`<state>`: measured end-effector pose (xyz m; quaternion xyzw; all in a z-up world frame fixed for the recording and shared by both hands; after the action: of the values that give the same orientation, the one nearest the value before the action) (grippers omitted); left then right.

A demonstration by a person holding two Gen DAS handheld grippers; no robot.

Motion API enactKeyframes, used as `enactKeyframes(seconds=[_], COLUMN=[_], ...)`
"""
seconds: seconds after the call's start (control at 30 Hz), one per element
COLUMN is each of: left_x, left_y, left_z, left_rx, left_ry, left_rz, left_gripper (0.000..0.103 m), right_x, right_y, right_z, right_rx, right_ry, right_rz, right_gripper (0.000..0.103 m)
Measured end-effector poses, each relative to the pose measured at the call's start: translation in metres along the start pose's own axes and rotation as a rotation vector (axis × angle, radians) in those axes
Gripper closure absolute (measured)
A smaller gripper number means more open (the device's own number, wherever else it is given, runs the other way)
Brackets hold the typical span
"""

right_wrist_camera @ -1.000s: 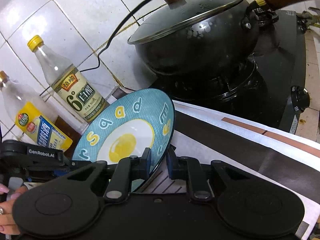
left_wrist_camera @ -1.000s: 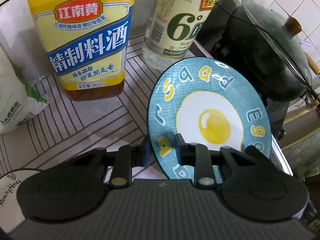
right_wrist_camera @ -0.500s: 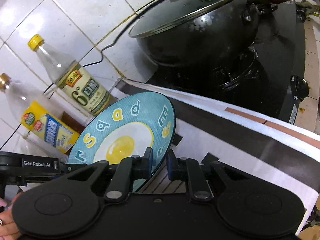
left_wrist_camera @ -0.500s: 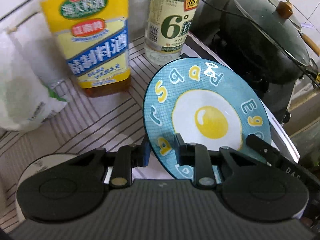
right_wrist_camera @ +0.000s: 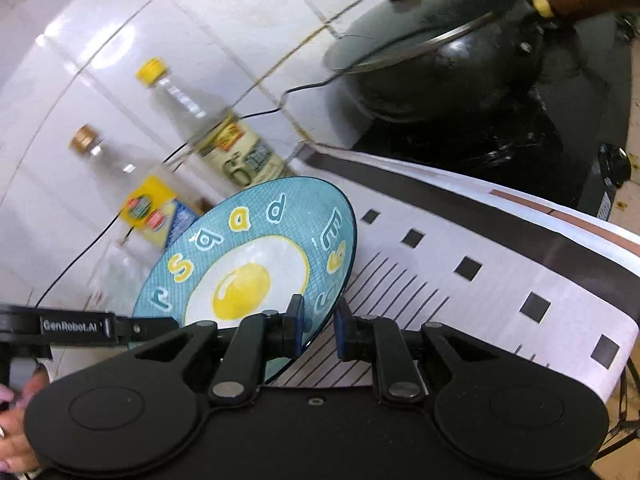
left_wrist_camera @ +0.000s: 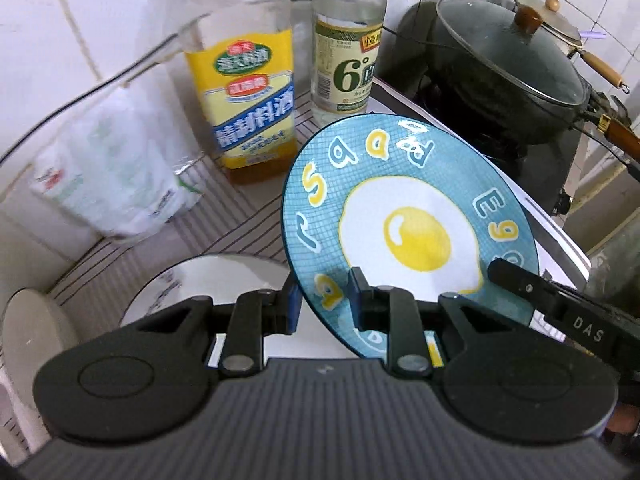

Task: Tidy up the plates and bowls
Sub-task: 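Carry the blue plate over the white plate and lower it onto the stack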

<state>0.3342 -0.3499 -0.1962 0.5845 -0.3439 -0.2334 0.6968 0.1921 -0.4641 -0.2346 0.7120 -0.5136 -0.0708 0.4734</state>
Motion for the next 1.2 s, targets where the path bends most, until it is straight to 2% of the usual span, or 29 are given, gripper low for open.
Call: enactKeyframes(seconds=[0.37,0.57,0.93,1.2], left_x=[-0.059,-0.091,-0.140,-0.147], left_y=[0.051,0.063,0.035,-0.001], left_z=[-0.028,-0.048,-0.091,-0.114], left_rx=[-0.029,-0.021,-0.032,-0.075], left_ry=[0.116,0.182,0.303,0.392], left_rz=[0.037,0.046,-0.036,-0.109], left_gripper=[0.081,0.081,0.081,0.080], right_x=[-0.020,-0.036,-0.074,-0.085], right_y=[0.031,0.032,-0.003,-0.037], right_z=[-0.054,-0.079,-0.098,-0.103], right_rx=[0.050,0.079,0.095,0.032], right_ry=[0.150,0.220,0.253,0.290], right_rz=[-0.047,-0.096,-0.219,-0.304], right_gripper=[0.083,0.083,0.082,0.083])
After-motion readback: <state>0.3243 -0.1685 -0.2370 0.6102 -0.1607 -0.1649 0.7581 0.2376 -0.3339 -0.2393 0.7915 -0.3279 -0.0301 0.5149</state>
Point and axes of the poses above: each gripper's, at about its wrist camera, not at the fingertips, and y roughly against the way its jaws point, z to its right, x to its top, the point moved 9 cm from there along -y, roughly the way its jaws point, and after that the axes turned 14 degrees about -z, right-handed, at the moved point
